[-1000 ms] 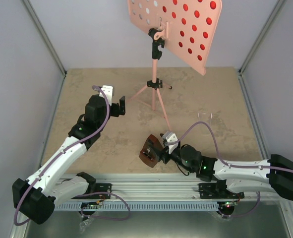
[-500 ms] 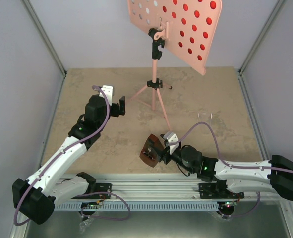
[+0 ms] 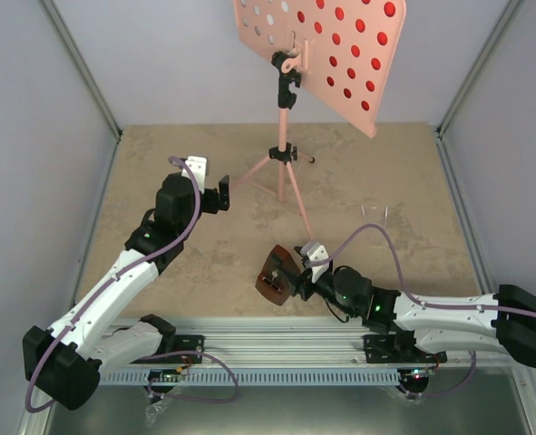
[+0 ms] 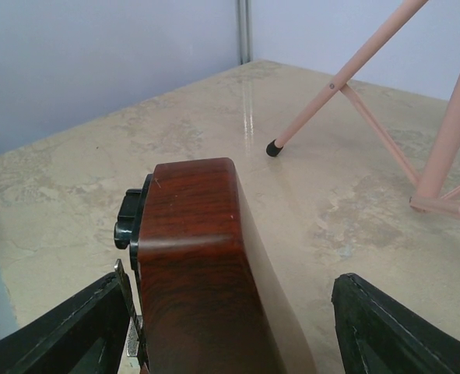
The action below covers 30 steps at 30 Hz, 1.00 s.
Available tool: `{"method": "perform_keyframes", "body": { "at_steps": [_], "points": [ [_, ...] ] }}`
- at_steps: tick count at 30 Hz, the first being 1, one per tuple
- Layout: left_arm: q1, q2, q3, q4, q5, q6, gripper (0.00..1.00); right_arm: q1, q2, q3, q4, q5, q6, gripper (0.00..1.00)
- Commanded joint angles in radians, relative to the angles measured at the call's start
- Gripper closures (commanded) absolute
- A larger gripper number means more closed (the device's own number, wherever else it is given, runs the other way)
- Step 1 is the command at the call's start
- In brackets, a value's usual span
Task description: Pack up the instrument practice props
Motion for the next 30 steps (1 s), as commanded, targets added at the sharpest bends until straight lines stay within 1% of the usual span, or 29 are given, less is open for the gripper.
{"method": "perform_keyframes", "body": {
  "at_steps": [1, 16, 21, 30],
  "points": [
    [0.004, -0.012, 0.001, 0.018, 0.011, 0.004, 0.01, 0.003, -0.001, -0.013, 0.006, 0.042, 0.017, 0.28],
    [0.003, -0.014, 0.002, 0.017, 0.009, 0.003, 0.01, 0.003, 0.024, 0.007, -0.021, 0.074, 0.038, 0.31],
    [0.004, -0.014, 0.001, 0.018, 0.009, 0.004, 0.01, 0.003, 0.028, 0.001, -0.013, 0.077, 0.040, 0.33],
    [0.003, -0.014, 0.002, 0.016, 0.038, 0.007, 0.01, 0.003, 0.033, 0.004, -0.017, 0.083, 0.045, 0.35]
  ]
}}
